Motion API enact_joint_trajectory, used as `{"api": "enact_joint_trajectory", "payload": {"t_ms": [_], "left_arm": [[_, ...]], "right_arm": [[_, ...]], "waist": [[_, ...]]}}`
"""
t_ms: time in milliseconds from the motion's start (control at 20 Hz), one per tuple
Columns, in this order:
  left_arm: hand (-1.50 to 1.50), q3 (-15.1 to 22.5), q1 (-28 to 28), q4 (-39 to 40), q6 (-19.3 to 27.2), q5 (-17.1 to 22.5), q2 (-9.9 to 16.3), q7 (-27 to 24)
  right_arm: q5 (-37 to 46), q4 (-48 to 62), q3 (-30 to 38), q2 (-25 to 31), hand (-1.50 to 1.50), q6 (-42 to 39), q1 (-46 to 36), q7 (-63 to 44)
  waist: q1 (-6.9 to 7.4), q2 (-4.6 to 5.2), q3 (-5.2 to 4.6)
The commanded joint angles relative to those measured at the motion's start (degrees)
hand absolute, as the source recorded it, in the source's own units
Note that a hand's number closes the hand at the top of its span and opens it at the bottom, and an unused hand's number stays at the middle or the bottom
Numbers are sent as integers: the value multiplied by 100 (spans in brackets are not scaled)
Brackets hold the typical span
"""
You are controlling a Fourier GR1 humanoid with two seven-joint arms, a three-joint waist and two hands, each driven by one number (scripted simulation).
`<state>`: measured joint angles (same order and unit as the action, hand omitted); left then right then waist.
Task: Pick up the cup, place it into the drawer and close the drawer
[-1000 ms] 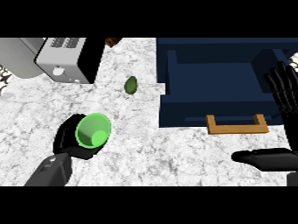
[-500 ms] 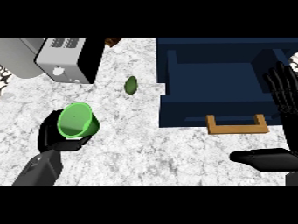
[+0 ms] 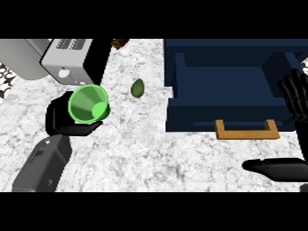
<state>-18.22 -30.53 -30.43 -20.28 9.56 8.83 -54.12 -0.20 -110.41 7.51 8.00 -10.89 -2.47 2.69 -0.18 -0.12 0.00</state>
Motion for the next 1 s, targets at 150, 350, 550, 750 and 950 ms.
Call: {"api": "enact_joint_trajectory", "payload": {"t_ms": [150,350,550,750,950], "left_arm": [[150,430,-544,-1403,379,9,-300,872],[150,841,-664,-2438,1079,-108,-758,1798],[150,1091,-1134,-2747,1461,-189,-863,2398],[150,1547,-1814,-2873,2126,5,-879,3129],[150,1607,-2394,-2412,2391,-281,-881,3282]], "right_arm": [[-342,202,508,330,-150,-148,-210,-67],[-136,-148,188,39,-150,4,60,-68],[-206,285,343,183,-150,-148,-49,111],[-157,88,262,90,-150,-35,-61,-32],[-364,-193,332,171,-150,-72,-226,-347]], "waist": [[64,-26,8],[53,-34,6],[13,-2,4],[-46,2,2],[-81,18,0]]}}
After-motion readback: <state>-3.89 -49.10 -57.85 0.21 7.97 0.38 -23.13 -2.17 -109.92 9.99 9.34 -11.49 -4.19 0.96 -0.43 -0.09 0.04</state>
